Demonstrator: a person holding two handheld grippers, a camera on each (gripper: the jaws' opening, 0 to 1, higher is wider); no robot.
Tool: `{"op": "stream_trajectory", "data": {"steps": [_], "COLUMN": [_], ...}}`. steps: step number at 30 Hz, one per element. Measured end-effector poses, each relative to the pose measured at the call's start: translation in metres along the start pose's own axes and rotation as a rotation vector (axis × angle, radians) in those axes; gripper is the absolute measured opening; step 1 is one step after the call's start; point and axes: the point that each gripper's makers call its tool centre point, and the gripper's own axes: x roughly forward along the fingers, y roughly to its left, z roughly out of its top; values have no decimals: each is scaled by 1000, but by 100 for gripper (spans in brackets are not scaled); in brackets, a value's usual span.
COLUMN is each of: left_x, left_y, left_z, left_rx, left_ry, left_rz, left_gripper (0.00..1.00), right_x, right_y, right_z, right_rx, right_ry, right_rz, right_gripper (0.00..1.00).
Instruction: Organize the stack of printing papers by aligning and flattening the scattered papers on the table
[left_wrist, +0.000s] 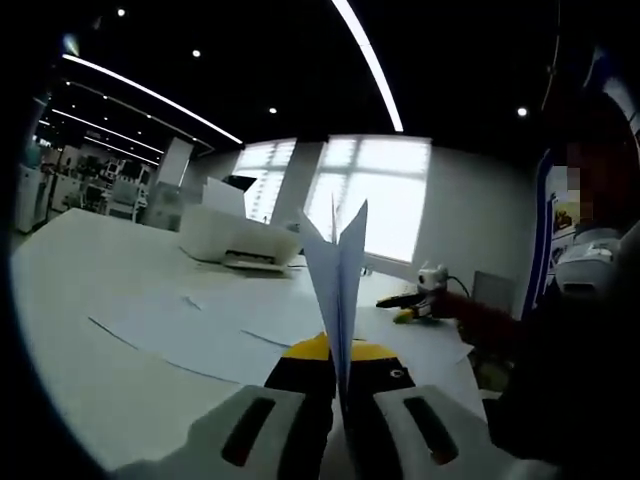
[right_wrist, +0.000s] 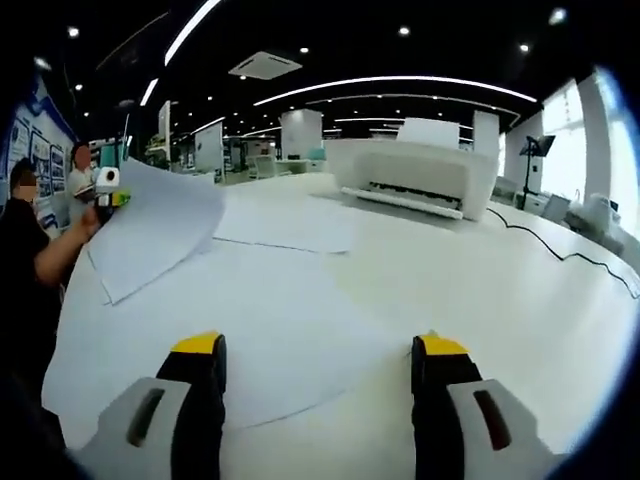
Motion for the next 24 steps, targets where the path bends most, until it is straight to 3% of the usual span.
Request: {"op": "stream_trajectory", "data": {"steps": [10,17,24], "left_x": [0,0,0], "left_y": [-3,-2,-2], "left_z": [0,1,1], "left_rx": [0,2,3], "left_ry": [1,4,5], "left_rz": [-4,-4,-4], "left_gripper": [6,6,6], "right_x": [5,4,4], "right_y": [10,15,15], "right_z": [4,6,7], "right_rx": [-7,-18,-25], "right_ry": [-40,-46,-40], "right_rz": [19,55,63], "right_gripper": [56,27,11]}}
